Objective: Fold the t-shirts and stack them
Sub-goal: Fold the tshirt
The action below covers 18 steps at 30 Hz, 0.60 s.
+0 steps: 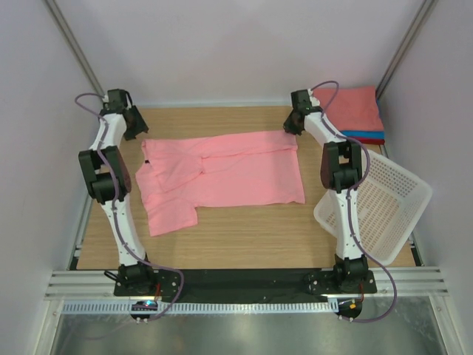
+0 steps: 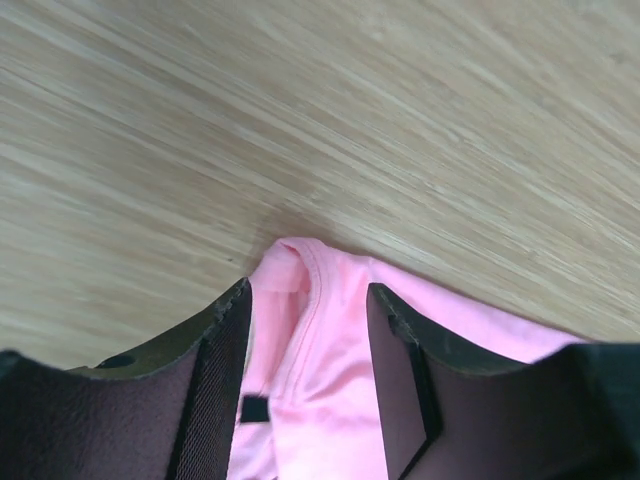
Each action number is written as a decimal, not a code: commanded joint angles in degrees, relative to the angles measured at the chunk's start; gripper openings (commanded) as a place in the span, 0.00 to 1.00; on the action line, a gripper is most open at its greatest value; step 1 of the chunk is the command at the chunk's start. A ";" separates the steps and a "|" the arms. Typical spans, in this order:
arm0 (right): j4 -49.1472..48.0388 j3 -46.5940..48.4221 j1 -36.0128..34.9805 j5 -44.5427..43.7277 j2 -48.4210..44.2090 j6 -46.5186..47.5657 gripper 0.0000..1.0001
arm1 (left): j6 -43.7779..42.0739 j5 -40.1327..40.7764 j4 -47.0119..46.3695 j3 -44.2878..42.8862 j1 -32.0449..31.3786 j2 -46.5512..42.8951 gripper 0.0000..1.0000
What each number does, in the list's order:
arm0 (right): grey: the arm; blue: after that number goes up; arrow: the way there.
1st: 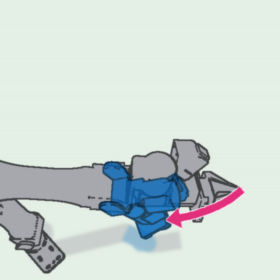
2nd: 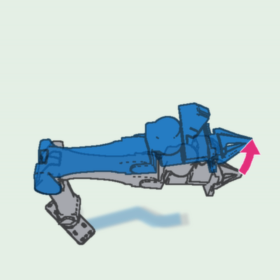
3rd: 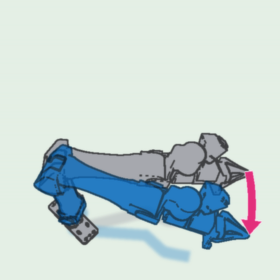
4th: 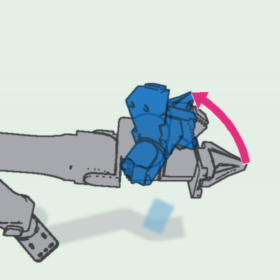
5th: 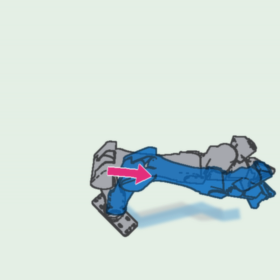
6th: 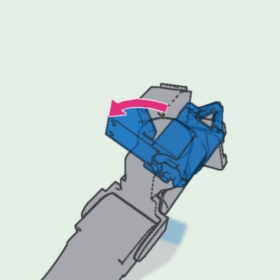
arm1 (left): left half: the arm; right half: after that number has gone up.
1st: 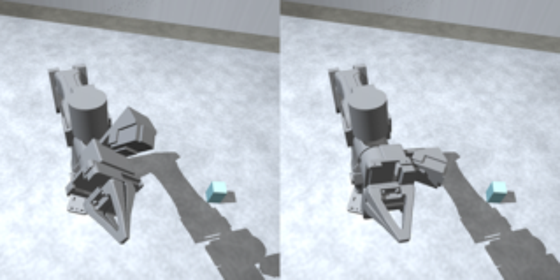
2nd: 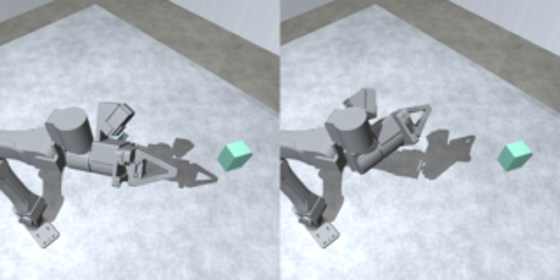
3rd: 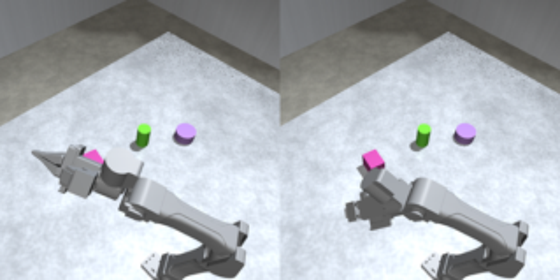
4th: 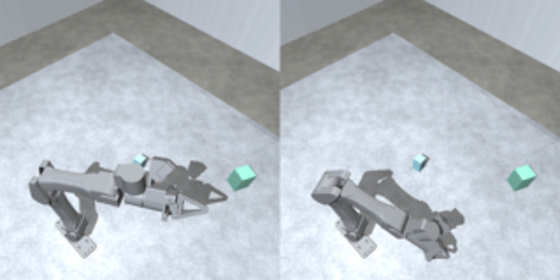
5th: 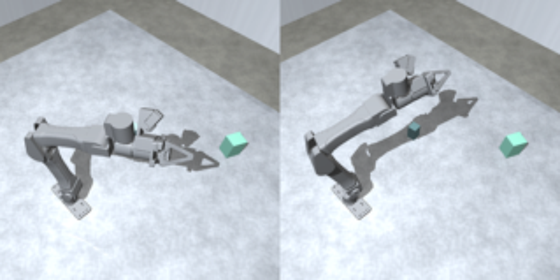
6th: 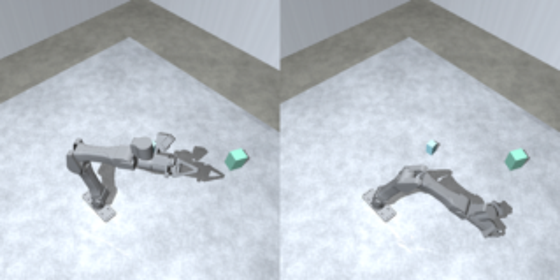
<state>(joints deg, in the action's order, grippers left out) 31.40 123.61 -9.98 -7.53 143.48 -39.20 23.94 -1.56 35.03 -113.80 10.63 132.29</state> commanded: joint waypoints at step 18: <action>-0.02 -3.82 0.40 1.11 -2.50 0.27 0.13 | -13.66 -4.94 4.79 -1.42 0.27 1.47 0.46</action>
<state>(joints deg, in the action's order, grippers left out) 28.93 121.05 -9.87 -6.04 142.34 -39.18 12.51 -5.65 37.98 -112.38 10.63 132.14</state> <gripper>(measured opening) 0.134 0.464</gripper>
